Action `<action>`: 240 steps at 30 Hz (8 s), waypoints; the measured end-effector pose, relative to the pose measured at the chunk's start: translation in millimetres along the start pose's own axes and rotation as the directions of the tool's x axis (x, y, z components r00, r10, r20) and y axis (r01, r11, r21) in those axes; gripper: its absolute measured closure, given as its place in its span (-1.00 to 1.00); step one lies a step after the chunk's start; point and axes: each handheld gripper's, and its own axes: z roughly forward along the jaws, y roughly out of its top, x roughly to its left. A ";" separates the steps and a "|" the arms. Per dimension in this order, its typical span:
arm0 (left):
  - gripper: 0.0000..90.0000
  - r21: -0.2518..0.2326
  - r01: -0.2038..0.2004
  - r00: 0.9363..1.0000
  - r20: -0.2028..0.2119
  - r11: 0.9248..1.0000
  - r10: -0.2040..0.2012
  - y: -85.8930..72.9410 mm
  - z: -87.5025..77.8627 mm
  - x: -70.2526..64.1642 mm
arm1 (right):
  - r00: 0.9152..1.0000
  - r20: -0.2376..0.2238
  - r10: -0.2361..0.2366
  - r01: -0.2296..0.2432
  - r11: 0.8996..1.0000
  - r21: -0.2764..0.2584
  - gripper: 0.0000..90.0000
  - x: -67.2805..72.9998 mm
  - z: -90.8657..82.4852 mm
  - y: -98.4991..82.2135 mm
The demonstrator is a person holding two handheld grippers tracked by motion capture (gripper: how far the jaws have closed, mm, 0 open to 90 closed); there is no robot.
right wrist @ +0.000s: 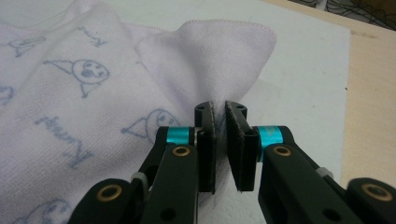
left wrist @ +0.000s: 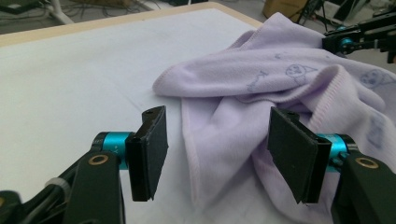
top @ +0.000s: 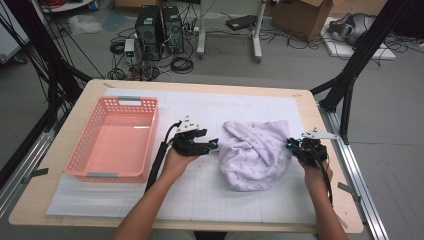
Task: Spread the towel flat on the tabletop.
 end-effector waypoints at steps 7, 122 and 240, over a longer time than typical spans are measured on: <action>-0.11 0.135 -0.018 1.000 0.025 0.991 0.015 14.8 55.2 3.1 | 1.000 -0.020 0.006 -0.007 1.000 -0.015 0.83 1.2 -1.1 -1.5; 0.93 -0.056 0.020 0.986 -0.165 0.998 -0.029 27.3 -33.3 21.7 | 0.930 -0.361 -0.067 0.096 0.994 0.061 1.00 65.4 38.8 15.5; 0.67 -0.068 0.084 0.974 -0.205 0.994 -0.097 -6.0 -41.3 23.8 | 0.876 -0.482 -0.023 0.038 0.999 0.021 0.11 51.9 -46.0 -7.6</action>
